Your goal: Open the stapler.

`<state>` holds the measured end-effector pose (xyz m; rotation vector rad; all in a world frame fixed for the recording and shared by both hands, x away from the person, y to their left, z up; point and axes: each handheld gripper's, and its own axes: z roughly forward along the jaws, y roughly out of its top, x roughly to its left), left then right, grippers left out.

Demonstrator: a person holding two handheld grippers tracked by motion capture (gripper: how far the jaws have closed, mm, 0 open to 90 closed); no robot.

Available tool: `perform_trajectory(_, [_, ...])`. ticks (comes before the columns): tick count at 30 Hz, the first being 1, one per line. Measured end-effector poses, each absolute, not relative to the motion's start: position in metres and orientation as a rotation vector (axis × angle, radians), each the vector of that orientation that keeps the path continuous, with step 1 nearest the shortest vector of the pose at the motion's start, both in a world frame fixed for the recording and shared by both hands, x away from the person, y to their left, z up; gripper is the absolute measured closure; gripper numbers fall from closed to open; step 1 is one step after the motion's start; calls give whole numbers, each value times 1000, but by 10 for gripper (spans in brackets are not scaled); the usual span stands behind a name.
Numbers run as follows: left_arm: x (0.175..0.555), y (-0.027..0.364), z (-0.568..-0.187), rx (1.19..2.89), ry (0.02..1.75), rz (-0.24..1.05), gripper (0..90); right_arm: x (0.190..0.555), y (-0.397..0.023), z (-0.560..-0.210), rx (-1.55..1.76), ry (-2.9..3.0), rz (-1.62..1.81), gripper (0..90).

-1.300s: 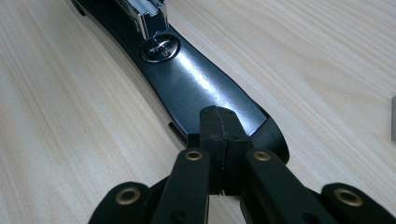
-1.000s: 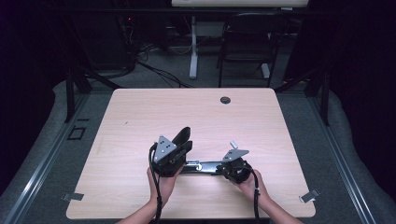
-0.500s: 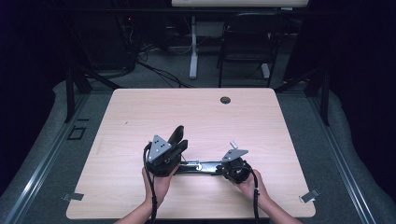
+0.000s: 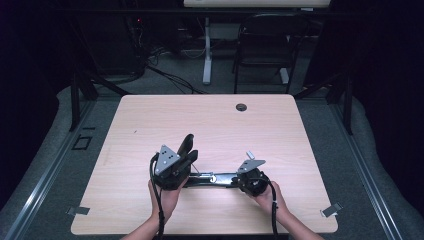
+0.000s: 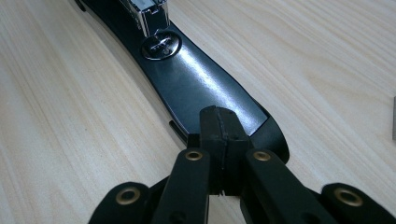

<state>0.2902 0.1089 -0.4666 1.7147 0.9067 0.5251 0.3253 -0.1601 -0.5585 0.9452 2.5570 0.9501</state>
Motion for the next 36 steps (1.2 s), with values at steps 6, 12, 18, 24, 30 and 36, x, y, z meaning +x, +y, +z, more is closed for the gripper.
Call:
perform_trajectory(6, [289,113,-465,1710,916,538,900,326,-160,-558,943,2563,947,900])
perform_trajectory(12, [289,114,-465,1715,920,541,900,326,-161,-558,948,2560,948,900])
perform_trajectory(18, [289,119,-464,1716,916,538,900,326,-161,-559,945,2558,955,900])
perform_trajectory(24, [289,120,-464,1715,912,539,900,326,-161,-559,948,2559,961,900])
perform_trajectory(30, [289,121,-463,1714,917,544,900,325,-160,-558,950,2553,947,900])
perform_trajectory(36, [289,127,-461,1722,922,554,900,326,-161,-559,948,2555,953,900])
